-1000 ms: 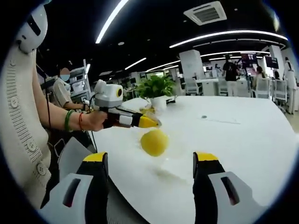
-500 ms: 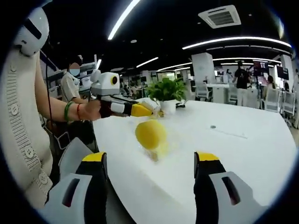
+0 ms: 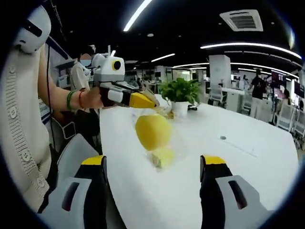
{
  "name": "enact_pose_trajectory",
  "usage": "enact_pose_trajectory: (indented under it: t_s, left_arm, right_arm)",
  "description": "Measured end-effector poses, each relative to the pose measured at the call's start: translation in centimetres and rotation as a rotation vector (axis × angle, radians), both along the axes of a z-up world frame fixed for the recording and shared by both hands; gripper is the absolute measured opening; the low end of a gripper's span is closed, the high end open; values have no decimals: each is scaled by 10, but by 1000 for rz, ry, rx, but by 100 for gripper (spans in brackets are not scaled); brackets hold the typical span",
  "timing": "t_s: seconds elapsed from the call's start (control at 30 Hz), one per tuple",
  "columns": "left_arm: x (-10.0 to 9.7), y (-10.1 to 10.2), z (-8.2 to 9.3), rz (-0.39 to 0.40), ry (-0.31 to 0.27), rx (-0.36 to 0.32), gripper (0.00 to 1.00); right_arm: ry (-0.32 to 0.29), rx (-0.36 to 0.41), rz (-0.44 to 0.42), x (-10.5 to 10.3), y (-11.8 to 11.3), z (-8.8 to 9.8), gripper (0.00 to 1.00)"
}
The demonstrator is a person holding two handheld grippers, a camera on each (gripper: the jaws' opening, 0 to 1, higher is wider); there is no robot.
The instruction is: Compare the silicone blocks by pressing each to a similar depth, holding the contact briefly, and releasing to observe deformation and rebound differences across the visible hardness samples.
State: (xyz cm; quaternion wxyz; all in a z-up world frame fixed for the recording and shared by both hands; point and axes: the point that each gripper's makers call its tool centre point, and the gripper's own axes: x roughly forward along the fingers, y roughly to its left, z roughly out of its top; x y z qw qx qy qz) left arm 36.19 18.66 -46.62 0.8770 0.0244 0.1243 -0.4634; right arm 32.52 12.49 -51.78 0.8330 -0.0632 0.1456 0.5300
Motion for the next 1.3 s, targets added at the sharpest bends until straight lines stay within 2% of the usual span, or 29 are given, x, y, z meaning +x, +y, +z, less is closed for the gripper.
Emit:
enact_pose_trajectory:
  t_s: [0.2, 0.4, 0.6, 0.97, 1.03, 1.2, 1.3]
  left_arm:
    - [-6, -2, 10, -36, -12, 9, 0]
    - [-13, -8, 20, -74, -26, 9, 0]
    - [-18, -13, 25, -104, -26, 7, 0]
    - [-22, -13, 30, -126, -44, 18, 0]
    - [-23, -13, 30, -127, -42, 17, 0]
    - [-26, -15, 31, -140, -39, 12, 0]
    - [-28, -17, 31, -149, -40, 13, 0]
  right_arm:
    - [-17, -44, 70, 11, 13, 3, 77]
    - [-82, -126, 177, 18, 36, 2, 72]
    - [-68, -136, 250, 20, 59, 1, 70]
    - [-45, -162, 369, 12, 88, -8, 55]
    - [-36, -166, 384, 10, 90, -9, 47]
    - [-47, -176, 398, 9, 92, -10, 36]
    - [-44, -190, 400, 9, 92, -12, 34]
